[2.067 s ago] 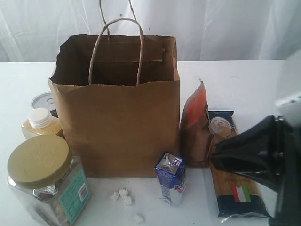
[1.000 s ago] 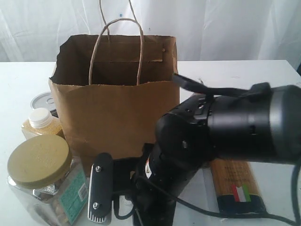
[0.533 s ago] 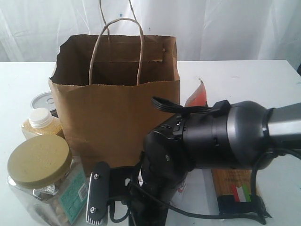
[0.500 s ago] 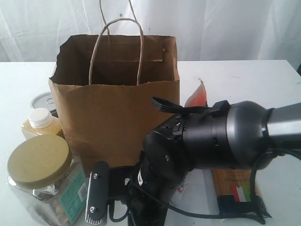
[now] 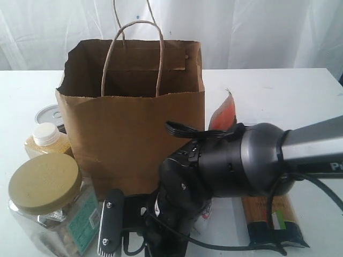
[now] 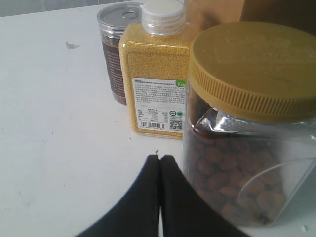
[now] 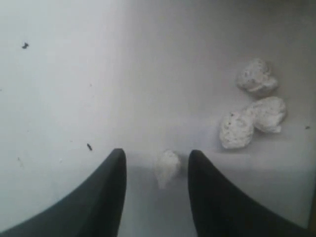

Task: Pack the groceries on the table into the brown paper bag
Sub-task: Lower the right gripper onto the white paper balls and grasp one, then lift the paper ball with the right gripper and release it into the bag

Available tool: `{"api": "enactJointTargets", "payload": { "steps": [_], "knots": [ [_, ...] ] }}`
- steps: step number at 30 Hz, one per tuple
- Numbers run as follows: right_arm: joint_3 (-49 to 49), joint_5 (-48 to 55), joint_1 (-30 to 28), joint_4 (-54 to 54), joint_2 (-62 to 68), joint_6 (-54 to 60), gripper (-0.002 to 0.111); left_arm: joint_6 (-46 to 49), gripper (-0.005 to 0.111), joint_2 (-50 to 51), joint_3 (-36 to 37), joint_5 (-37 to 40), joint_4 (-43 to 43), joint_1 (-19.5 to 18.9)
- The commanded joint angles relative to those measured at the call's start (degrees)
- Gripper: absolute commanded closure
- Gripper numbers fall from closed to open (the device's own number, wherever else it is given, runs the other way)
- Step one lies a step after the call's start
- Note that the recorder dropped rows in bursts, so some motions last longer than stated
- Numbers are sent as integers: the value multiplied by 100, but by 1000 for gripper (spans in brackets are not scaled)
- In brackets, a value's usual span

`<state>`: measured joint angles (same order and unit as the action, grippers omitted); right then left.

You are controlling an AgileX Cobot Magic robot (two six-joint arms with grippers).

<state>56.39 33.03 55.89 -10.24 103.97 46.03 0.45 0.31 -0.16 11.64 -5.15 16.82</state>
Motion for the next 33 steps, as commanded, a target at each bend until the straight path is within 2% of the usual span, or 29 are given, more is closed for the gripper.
{"api": "enactJointTargets", "payload": {
  "steps": [1, 7, 15, 17, 25, 33],
  "knots": [
    [35, -17, 6, 5, 89, -43, 69, -45, 107, -31, 16, -6, -33, -25],
    [35, -17, 6, 5, 152, -159, 72, -45, 107, -31, 16, -6, -33, -25],
    [35, 18, 6, 5, 142, -280, 100, -45, 107, -31, 16, -6, -33, -25],
    [49, 18, 6, 5, 128, -377, 103, -45, 107, -31, 16, -6, -33, -25],
    [290, 333, 35, 5, -432, -535, 104, -45, 107, -31, 16, -6, -33, -25],
    [784, 333, 531, -5, -1401, -632, 104, -45, 107, -31, 16, -6, -33, -25]
  ]
}}
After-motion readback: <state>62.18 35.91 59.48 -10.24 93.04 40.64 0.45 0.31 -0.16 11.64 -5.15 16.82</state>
